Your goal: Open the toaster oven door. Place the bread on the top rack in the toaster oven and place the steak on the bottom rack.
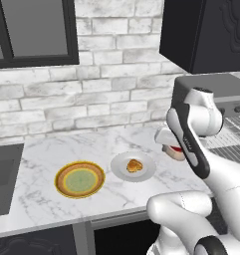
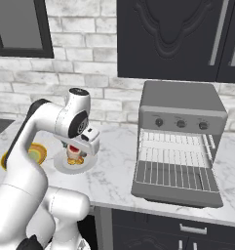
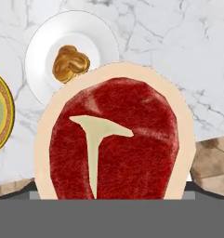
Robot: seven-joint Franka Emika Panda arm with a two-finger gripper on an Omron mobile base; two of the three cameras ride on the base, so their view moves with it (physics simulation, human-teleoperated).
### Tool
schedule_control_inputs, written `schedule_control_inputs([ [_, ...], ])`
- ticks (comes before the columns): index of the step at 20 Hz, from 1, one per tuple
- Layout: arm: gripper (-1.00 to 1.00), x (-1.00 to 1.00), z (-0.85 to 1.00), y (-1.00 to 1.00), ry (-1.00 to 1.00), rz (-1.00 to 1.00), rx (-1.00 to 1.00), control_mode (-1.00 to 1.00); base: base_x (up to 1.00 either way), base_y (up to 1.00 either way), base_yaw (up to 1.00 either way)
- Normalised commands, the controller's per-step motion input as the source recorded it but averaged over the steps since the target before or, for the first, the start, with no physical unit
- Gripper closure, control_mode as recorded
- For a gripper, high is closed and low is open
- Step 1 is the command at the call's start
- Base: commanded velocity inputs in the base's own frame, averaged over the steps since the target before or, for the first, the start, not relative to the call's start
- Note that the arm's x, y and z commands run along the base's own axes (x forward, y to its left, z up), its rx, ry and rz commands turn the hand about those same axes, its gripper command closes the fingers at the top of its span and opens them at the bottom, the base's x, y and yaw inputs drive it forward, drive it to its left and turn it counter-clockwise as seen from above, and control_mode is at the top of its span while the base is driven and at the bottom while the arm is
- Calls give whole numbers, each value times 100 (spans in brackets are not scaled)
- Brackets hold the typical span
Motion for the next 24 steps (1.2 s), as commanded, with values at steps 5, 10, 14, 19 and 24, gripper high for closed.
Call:
schedule_control_inputs([
  [5, 100, -17, 11, -62, 0, 0, 0, -100, 0, 0, 0],
  [10, 100, -18, 8, -65, 0, -2, -1, -100, 0, 0, 0],
  [14, 100, -7, 1, -66, 0, 0, -4, -100, 0, 0, 0],
  [19, 100, 2, -4, -71, -2, -7, -11, -100, 0, 0, 0],
  [24, 100, 12, -1, -68, 0, -3, -7, -100, 0, 0, 0],
])
